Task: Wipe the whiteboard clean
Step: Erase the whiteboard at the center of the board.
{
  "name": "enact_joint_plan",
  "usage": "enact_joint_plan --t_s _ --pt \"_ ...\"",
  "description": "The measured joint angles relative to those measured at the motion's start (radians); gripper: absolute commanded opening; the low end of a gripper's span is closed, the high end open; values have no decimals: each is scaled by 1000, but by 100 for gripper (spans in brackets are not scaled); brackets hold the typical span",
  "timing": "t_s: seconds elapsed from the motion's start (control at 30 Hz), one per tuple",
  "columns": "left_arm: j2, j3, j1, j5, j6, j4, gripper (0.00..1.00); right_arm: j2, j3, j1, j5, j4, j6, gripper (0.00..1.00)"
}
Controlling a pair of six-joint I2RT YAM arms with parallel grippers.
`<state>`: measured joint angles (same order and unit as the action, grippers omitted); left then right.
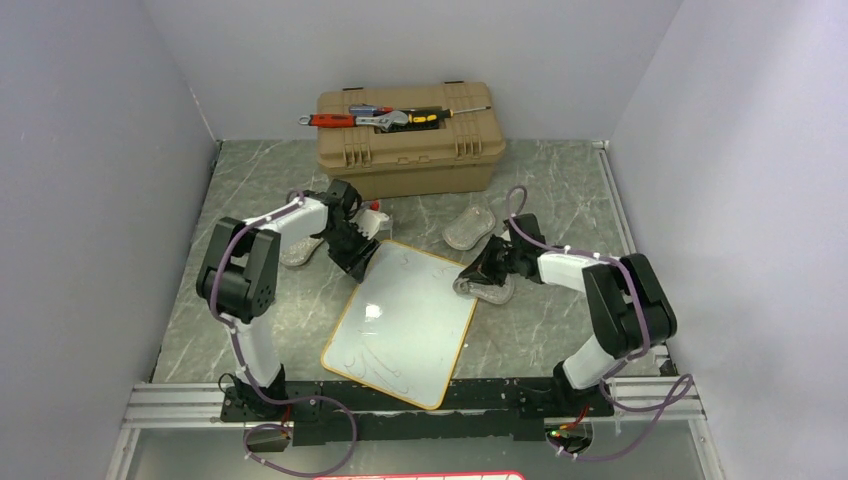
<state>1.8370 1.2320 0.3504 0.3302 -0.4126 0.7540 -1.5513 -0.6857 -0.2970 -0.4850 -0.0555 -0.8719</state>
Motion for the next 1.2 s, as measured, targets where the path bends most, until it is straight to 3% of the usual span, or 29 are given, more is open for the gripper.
enact_joint_plan --t_s 0.13,0.27,0.5,0.83,0.97,1.1,1.2 --pt "38 12 -2 53 8 5 50 -72 32 3 -6 120 -36 0" --pt "65 31 -2 81 1 13 36 -87 51 2 1 174 -53 0" --pt "108 73 16 67 -19 29 20 -100 57 -74 100 256 -88 0" --pt "109 81 53 -13 -18 41 9 -404 -216 -266 190 455 -191 0" --pt "111 80 63 -34 -18 44 9 -368 -137 -260 227 496 -198 0" --pt "108 68 69 -46 -19 32 9 -174 73 -163 254 495 -174 0" --pt "103 56 70 -49 -19 22 9 -118 158 -132 282 514 -170 0"
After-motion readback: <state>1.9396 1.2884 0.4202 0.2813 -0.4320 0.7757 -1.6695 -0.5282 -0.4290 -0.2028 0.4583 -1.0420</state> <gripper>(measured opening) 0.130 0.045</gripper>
